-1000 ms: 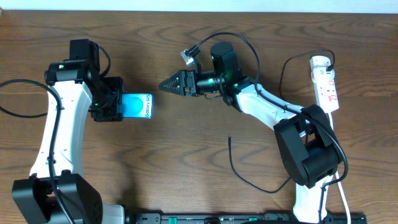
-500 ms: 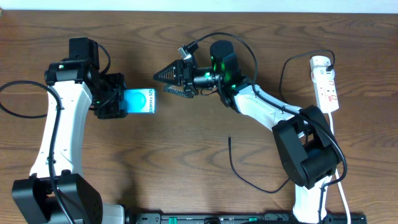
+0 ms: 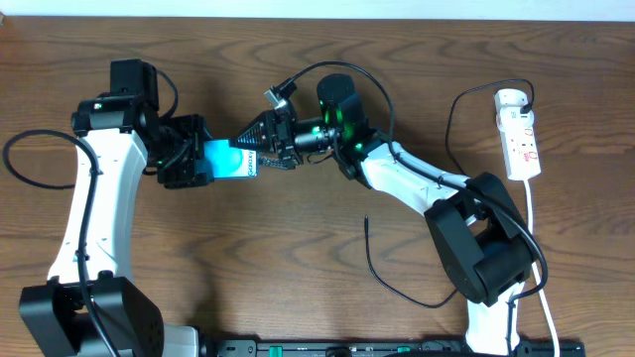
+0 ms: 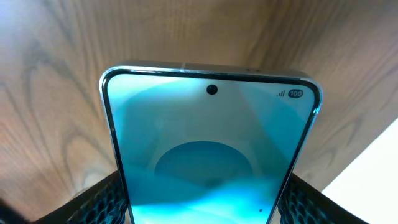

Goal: Plug charger to phone and switch on socket
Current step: 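Move the right gripper toward the phone held by the left gripper, then grasp the phone's side edge with the right gripper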

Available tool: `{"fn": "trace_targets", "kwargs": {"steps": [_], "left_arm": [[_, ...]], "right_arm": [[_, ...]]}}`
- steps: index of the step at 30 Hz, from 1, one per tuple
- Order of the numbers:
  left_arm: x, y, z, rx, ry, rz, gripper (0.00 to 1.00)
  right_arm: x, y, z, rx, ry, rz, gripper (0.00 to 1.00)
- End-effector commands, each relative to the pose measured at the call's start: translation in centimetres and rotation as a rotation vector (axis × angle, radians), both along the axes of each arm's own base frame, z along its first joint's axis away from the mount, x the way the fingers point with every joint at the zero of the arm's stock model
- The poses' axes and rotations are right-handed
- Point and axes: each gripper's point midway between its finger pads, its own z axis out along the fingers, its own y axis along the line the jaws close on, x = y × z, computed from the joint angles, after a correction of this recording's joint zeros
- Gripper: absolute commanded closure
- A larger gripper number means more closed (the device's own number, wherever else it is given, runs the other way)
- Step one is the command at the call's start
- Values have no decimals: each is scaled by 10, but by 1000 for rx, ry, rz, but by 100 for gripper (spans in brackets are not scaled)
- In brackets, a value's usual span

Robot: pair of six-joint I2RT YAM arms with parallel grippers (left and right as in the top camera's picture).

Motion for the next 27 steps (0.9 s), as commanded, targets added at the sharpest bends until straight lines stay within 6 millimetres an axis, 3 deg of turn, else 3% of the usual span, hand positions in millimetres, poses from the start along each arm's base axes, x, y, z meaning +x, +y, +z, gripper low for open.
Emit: {"fn": "trace_targets", "kwargs": {"steps": [1, 8, 12, 18, 27], "left_arm": [[0, -4, 6, -21, -4, 1, 93], [-5, -5, 5, -23, 15, 1, 93], [-8, -5, 4, -24, 28, 1, 92], [-8, -5, 4, -24, 30, 1, 93], [-9, -12, 4, -23, 29, -20, 93]], "right_arm": [[-4, 6, 9, 14, -47, 7, 9], [-15, 19, 7, 11, -76, 22, 11], [-17, 22, 6, 8, -94, 16, 14], [-12, 20, -14, -67, -79, -27, 23], [-11, 23, -15, -74, -92, -41, 30]]}}
